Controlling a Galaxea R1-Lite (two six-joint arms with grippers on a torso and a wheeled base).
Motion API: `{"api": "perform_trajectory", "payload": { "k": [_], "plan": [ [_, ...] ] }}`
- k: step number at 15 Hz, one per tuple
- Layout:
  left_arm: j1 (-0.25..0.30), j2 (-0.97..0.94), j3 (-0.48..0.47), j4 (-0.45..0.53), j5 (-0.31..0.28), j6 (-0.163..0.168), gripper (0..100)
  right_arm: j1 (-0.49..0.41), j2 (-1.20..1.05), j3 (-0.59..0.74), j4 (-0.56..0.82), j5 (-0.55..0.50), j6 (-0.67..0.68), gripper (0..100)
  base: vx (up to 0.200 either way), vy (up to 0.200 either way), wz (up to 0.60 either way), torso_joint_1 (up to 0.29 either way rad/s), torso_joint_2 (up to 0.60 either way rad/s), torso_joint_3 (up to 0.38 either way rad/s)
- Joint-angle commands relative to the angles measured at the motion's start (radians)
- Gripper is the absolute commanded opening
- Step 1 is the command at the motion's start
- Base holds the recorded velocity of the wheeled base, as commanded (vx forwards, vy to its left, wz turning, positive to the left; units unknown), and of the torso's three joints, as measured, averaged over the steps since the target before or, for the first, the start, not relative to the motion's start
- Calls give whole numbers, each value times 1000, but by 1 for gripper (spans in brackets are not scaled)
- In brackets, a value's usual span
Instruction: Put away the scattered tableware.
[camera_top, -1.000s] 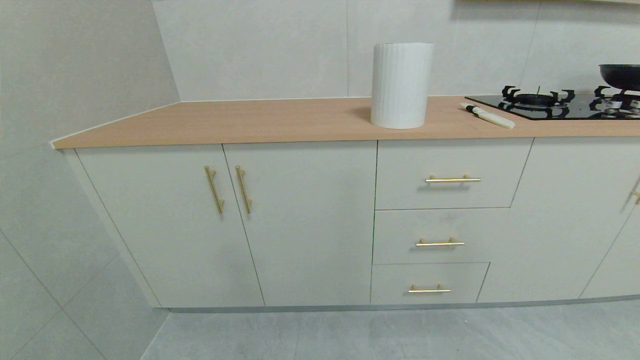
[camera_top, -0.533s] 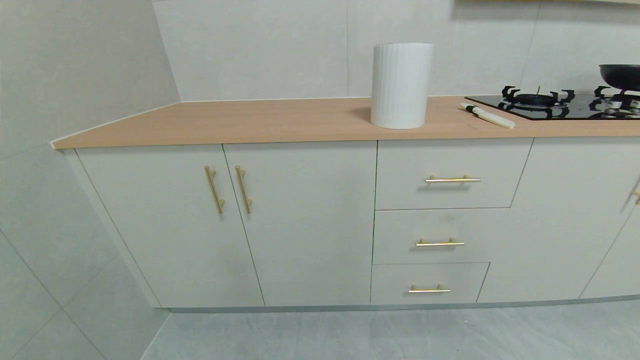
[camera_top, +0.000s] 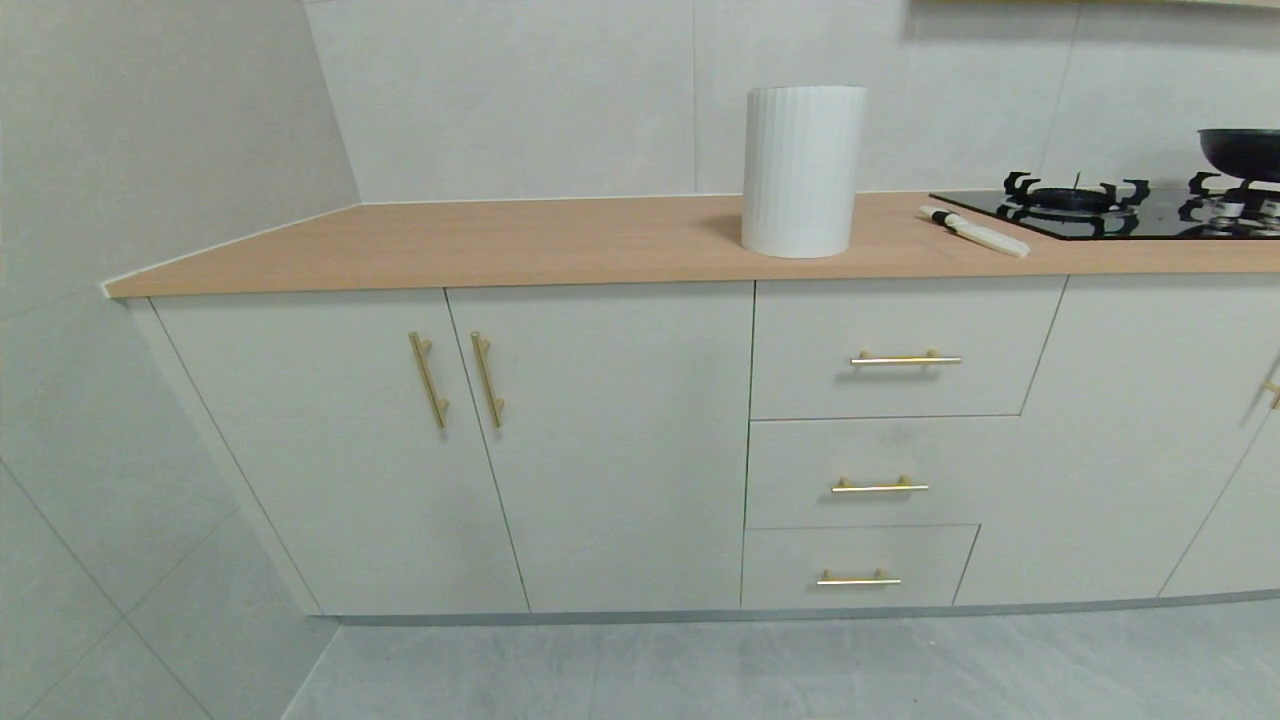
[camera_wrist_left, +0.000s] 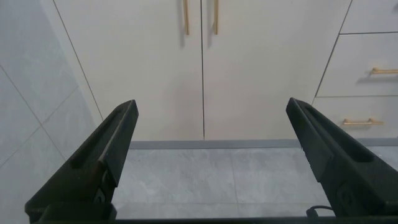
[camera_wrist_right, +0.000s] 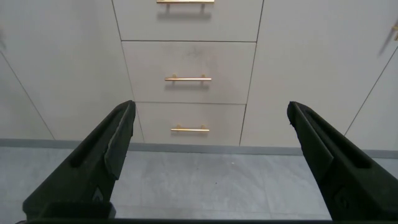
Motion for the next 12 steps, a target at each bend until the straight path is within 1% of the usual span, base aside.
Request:
{"api": "perform_trajectory", "payload": {
  "k": [1, 12],
  "plan": [
    [0, 0, 0, 0, 0, -1, 100, 0, 2, 0, 0, 0, 1, 100, 200, 0, 0, 2, 7, 2],
    [0, 0, 0, 0, 0, -2, 100, 0, 2, 0, 0, 0, 7, 100, 200, 0, 0, 1, 0, 1]
  ]
}}
